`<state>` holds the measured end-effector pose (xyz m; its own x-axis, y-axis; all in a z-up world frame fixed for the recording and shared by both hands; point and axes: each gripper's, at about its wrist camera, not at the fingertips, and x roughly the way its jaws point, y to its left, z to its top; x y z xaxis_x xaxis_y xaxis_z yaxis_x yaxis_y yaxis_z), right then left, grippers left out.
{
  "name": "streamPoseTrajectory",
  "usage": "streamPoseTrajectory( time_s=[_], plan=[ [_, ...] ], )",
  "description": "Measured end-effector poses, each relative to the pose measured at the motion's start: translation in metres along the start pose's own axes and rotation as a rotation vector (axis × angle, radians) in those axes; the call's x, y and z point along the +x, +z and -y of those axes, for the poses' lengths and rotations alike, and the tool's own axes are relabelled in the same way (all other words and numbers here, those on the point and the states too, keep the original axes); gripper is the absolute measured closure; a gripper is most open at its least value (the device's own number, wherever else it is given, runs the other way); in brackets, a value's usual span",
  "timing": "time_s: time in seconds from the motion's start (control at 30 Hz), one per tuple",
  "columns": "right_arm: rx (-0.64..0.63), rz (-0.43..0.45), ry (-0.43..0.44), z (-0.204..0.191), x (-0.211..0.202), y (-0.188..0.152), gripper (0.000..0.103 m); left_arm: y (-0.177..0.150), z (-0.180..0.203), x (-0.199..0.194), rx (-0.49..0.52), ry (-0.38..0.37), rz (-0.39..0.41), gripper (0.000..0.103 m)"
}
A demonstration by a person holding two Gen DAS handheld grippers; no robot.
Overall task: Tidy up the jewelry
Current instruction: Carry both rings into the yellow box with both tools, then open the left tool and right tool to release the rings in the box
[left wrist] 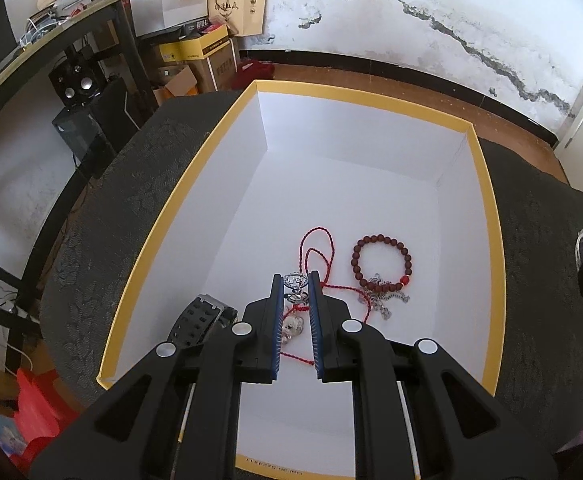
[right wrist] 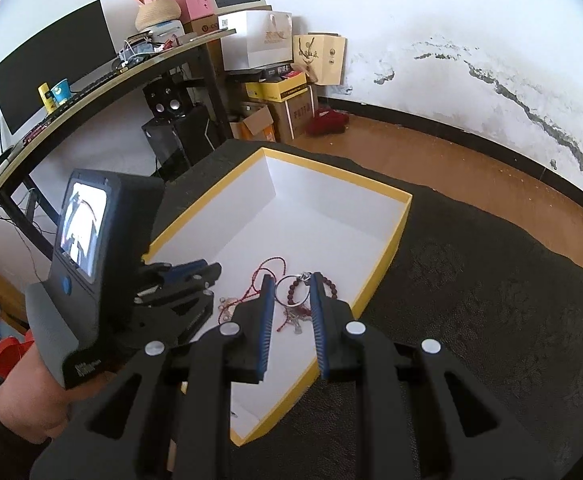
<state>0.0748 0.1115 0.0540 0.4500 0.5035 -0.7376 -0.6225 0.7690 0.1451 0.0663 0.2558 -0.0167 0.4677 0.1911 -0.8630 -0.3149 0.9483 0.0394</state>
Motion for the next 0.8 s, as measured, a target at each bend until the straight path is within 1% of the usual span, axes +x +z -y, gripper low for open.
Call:
streamPoseTrajectory(
  time_s=[0.37, 0.4, 0.43, 0.47, 0.5, 0.53, 0.6, 0.63, 0.67, 0.8],
  plan=[
    [0.002, 0.005, 0.011, -0.004, -0.001, 0.004, 0.085, -0.002, -0.005, -0.004, -0.005, 0.006, 0.000, 0.090],
    [0.001, 0.006, 0.010, -0.002, -0.002, 0.003, 0.085, -0.003, -0.006, -0.005, -0.006, 0.007, 0.001, 0.086],
    [0.002, 0.005, 0.011, -0.002, -0.001, 0.003, 0.085, -0.003, -0.006, -0.005, -0.008, 0.012, 0.000, 0.069],
    [0.004, 0.004, 0.012, -0.002, -0.001, 0.003, 0.085, -0.003, -0.005, -0.005, -0.011, 0.015, 0.000, 0.055],
    [0.004, 0.004, 0.011, -0.002, -0.001, 0.004, 0.085, -0.004, -0.005, -0.007, -0.017, 0.015, 0.006, 0.029],
    [0.005, 0.004, 0.012, -0.001, -0.001, 0.004, 0.085, -0.004, -0.005, -0.009, -0.023, 0.016, 0.016, 0.021],
    [0.007, 0.004, 0.012, -0.001, -0.001, 0.006, 0.085, -0.006, -0.005, -0.014, -0.027, 0.024, 0.036, 0.020],
    [0.008, 0.003, 0.012, 0.000, 0.000, 0.007, 0.085, -0.006, -0.004, -0.016, -0.026, 0.026, 0.036, 0.014],
    [0.011, 0.003, 0.011, 0.001, 0.001, 0.008, 0.084, -0.008, -0.004, -0.017, -0.025, 0.027, 0.034, 0.011],
    [0.014, -0.003, 0.009, 0.002, 0.007, 0.011, 0.085, -0.017, -0.003, -0.024, -0.015, 0.009, 0.029, 0.010]
  ],
)
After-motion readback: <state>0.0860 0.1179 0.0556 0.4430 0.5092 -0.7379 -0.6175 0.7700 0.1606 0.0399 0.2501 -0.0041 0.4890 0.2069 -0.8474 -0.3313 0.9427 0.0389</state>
